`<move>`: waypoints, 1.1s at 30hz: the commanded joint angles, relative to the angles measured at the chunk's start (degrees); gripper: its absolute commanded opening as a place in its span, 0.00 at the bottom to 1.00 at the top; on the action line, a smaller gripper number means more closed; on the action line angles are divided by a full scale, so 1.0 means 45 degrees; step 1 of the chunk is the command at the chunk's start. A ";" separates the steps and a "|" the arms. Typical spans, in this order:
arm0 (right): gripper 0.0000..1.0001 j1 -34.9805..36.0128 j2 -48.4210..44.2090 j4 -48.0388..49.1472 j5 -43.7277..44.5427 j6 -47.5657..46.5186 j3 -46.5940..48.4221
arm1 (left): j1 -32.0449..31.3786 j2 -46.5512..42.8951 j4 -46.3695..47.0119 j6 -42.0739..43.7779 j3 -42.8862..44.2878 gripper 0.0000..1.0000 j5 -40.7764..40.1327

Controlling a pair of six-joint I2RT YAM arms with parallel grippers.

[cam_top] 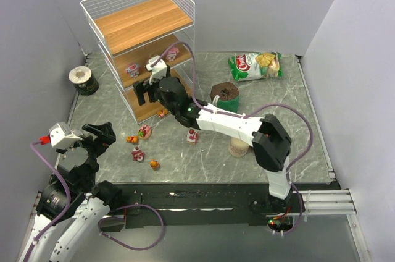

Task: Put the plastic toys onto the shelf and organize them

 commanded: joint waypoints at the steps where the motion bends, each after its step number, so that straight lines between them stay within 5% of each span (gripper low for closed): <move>1: 1.00 0.0201 -0.1908 0.0090 -0.0204 0.0192 -0.1197 | -0.0035 0.0079 0.0254 0.0125 0.0086 0.96 0.0028; 9: 1.00 0.0552 -0.4097 -0.1257 -0.1939 0.0603 -0.4751 | -0.0036 0.0333 0.0547 0.0457 0.0027 0.96 0.0399; 15: 0.90 0.1411 -0.4919 0.0206 -0.5201 -0.1603 -0.7781 | -0.0016 0.0275 0.0606 0.0535 0.0027 0.96 0.0535; 21: 0.81 0.1783 -0.3905 0.1942 -0.5905 -0.0297 -0.8796 | -0.0036 0.0060 0.0469 0.0399 0.0047 0.97 0.0419; 33: 0.79 0.3228 -0.1053 0.3253 -0.3394 -0.0043 -0.8388 | -0.0036 -0.0175 0.0606 0.0555 -0.0012 0.96 0.0595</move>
